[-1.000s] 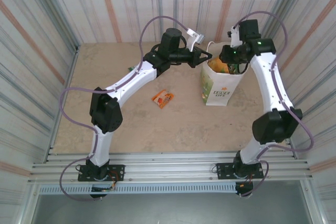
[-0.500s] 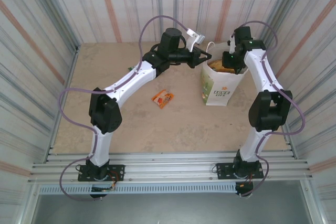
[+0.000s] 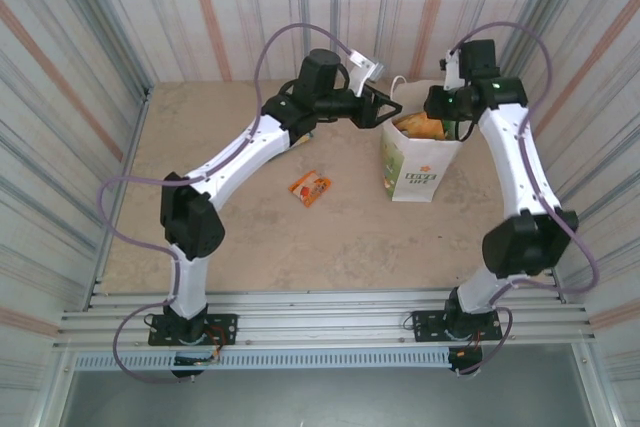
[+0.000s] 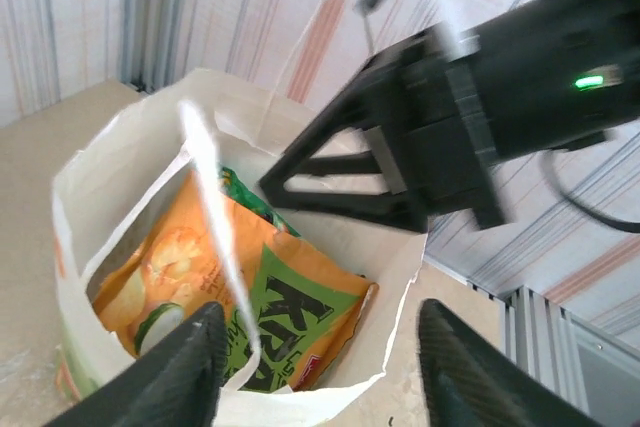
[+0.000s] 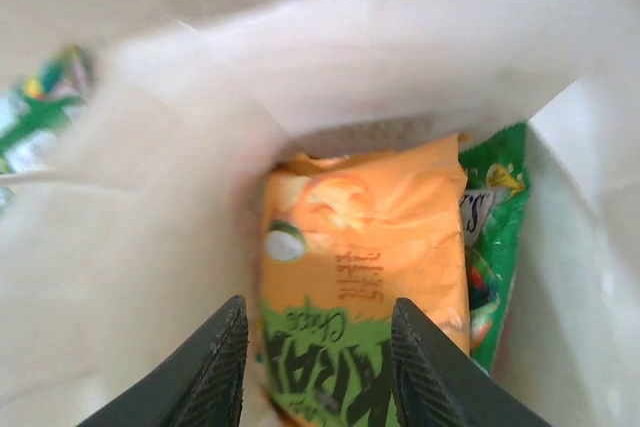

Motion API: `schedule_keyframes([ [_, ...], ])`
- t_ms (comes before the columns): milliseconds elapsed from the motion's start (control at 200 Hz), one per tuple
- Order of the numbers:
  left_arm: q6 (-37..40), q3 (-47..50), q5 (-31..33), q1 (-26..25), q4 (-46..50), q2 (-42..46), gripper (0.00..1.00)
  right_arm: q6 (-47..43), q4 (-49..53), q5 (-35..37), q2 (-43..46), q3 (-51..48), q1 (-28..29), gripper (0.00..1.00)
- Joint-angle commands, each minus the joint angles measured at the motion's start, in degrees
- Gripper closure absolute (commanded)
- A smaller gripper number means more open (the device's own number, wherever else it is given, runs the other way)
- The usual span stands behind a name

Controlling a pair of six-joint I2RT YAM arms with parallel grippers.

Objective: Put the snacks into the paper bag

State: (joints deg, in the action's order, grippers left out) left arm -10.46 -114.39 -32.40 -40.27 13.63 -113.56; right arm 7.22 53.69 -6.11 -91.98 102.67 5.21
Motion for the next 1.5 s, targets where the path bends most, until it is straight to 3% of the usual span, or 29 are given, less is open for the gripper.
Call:
schedule_keyframes([
  [0, 1.62, 0.57, 4.05, -0.38, 4.95, 6.20, 0.40, 1.42, 2.79, -0.71, 6.71, 1.77, 1.50, 0.58],
  [70, 2.11, 2.01, 5.37, -0.09, 7.13, 8.29, 0.35, 1.65, 3.79, 0.06, 9.71, 0.80, 3.17, 0.58],
  [331, -3.12, 15.46, 8.72, 5.27, 12.83, 17.35, 0.34, 6.62, -0.34, -0.83, 23.36, -13.14, 12.06, 0.59],
  [491, -9.63, 29.52, 8.27, 11.61, 8.85, 21.90, 0.35, 13.12, -10.01, -1.76, 32.03, -27.82, 19.36, 0.60],
  [626, -14.33, 38.95, 9.52, 17.43, 4.39, 22.49, 0.35, 18.69, -24.27, -1.46, 38.99, -43.67, 27.38, 0.61],
  [732, -17.05, 42.79, 8.04, 22.50, 2.71, 20.57, 0.36, 21.75, -31.38, 2.95, 41.66, -52.08, 34.71, 0.61],
  [897, -17.28, 42.57, 6.92, 29.39, 4.37, 15.80, 0.36, 22.83, -37.55, 10.66, 41.24, -58.05, 44.51, 0.61],
  [1002, -17.28, 41.07, 6.44, 32.09, 5.16, 12.10, 0.37, 23.53, -42.00, 11.32, 38.87, -60.24, 47.48, 0.61],
  [1498, -18.94, 31.20, 7.38, 35.00, 4.28, -2.45, 0.39, 24.21, -48.78, 7.31, 28.20, -59.24, 49.02, 0.61],
])
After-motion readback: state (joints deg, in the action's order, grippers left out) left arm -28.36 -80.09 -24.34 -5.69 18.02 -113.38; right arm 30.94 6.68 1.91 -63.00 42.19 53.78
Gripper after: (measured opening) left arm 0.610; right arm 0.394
